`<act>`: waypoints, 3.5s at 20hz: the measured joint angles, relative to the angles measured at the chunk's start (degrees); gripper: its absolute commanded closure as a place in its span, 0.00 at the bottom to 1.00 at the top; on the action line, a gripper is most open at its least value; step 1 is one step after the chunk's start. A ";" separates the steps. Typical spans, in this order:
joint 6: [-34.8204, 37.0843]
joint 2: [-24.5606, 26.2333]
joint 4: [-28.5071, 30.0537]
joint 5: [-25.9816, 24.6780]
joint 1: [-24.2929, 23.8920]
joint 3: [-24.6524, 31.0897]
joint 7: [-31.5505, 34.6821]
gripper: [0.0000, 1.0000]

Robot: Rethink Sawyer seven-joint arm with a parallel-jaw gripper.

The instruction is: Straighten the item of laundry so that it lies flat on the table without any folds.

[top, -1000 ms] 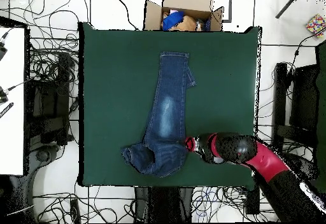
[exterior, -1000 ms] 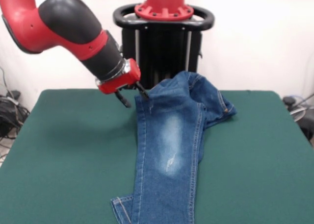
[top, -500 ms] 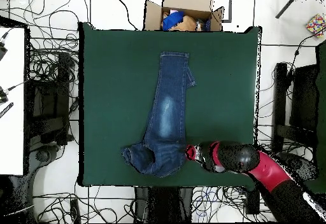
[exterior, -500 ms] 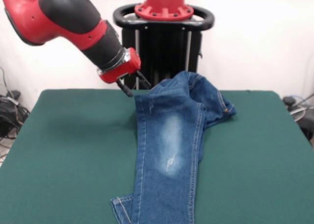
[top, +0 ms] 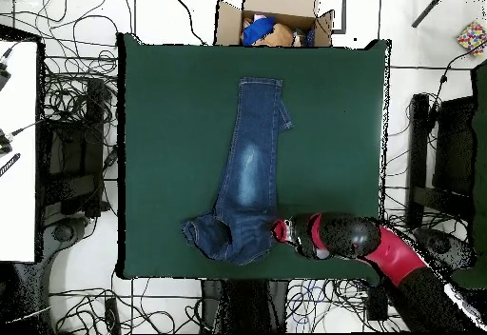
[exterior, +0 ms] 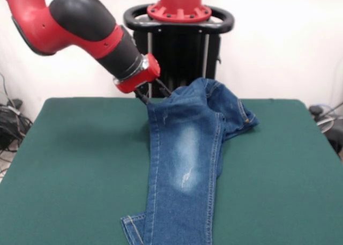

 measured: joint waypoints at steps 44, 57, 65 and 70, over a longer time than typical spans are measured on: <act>0.01 5.44 -4.90 -9.33 0.77 0.03 0.00 0.00; 0.01 6.17 -5.47 -9.33 0.80 0.03 0.00 0.00; 0.02 9.41 -8.52 -11.20 0.85 0.15 0.00 0.00; 0.04 10.39 -9.52 -11.29 0.91 0.22 0.00 0.00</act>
